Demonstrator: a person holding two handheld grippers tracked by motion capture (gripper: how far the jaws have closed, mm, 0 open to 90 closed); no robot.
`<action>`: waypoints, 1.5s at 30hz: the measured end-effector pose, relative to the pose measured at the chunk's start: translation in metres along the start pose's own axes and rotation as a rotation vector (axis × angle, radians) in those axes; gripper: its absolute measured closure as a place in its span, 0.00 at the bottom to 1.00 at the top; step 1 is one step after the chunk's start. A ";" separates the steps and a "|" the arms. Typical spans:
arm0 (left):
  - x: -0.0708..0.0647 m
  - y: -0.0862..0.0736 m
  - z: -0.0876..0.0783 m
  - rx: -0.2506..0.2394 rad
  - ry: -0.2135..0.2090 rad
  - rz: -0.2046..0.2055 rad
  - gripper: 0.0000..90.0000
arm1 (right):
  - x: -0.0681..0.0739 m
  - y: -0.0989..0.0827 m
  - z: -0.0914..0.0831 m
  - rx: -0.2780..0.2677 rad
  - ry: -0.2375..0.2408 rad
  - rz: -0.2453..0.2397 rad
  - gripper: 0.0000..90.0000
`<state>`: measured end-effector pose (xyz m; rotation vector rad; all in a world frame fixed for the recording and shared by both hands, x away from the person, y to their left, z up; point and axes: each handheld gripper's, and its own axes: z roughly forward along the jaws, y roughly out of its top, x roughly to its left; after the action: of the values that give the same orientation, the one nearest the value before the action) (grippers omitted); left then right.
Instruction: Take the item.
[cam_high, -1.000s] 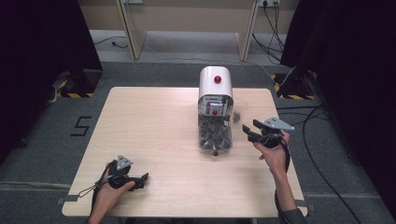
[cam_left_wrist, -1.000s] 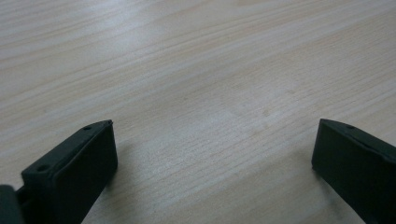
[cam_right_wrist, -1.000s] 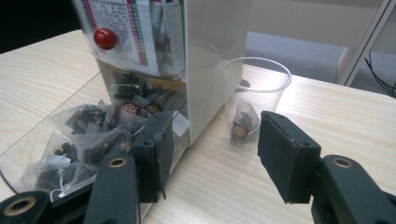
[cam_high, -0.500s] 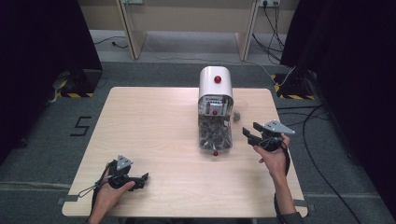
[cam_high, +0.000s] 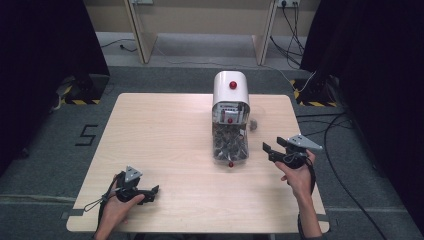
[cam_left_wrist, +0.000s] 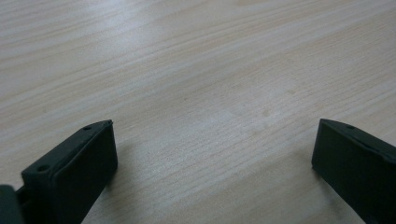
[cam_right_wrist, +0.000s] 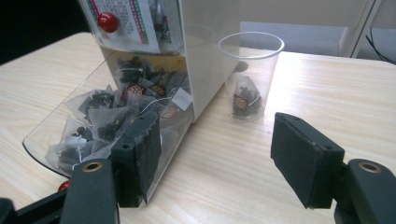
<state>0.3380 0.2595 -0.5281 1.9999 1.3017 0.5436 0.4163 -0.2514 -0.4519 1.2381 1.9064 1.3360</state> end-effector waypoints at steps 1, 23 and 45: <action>0.000 0.000 0.000 0.000 0.000 0.000 0.00 | 0.000 -0.001 -0.002 -0.002 -0.009 -0.002 0.37; 0.000 0.000 0.000 0.001 0.000 0.002 0.00 | 0.012 -0.021 -0.004 0.077 -0.043 -0.010 0.21; 0.000 0.000 -0.001 0.001 0.000 0.002 0.00 | 0.031 -0.041 -0.016 0.129 -0.013 -0.067 0.19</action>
<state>0.3374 0.2598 -0.5280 2.0019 1.3004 0.5438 0.3733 -0.2351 -0.4806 1.2293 2.0336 1.1846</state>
